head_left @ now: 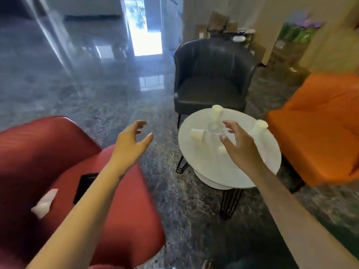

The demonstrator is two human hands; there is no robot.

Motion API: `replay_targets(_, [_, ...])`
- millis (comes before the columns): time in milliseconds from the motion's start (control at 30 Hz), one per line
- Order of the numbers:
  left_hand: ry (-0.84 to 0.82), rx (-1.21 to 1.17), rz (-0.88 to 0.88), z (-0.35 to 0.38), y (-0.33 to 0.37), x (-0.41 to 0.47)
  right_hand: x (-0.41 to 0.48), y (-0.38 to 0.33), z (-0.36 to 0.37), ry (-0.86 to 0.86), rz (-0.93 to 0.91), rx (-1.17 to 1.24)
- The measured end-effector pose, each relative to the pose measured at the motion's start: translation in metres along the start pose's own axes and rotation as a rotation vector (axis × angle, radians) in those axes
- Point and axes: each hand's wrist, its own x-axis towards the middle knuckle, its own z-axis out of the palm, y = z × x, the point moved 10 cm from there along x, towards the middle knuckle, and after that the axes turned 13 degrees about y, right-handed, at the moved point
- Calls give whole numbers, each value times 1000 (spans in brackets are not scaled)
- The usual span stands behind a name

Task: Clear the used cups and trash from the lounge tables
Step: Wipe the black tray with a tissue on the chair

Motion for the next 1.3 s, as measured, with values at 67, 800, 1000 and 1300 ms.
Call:
replay_targets(67, [77,63,-63,-13,-15,4,23,-4,39,-112,-53,28])
replay_targets(800, [626,370,-504,-244,-183,-1,32,-244,333,-700,-500,381])
replay_targets(1000, [686,400,-620,-267,-255,4,-1,-279,429,-875,-521,404])
replay_targets(1300, [770,417,-865,-261,-417,12,-74,-299,634,-1158,-699,284])
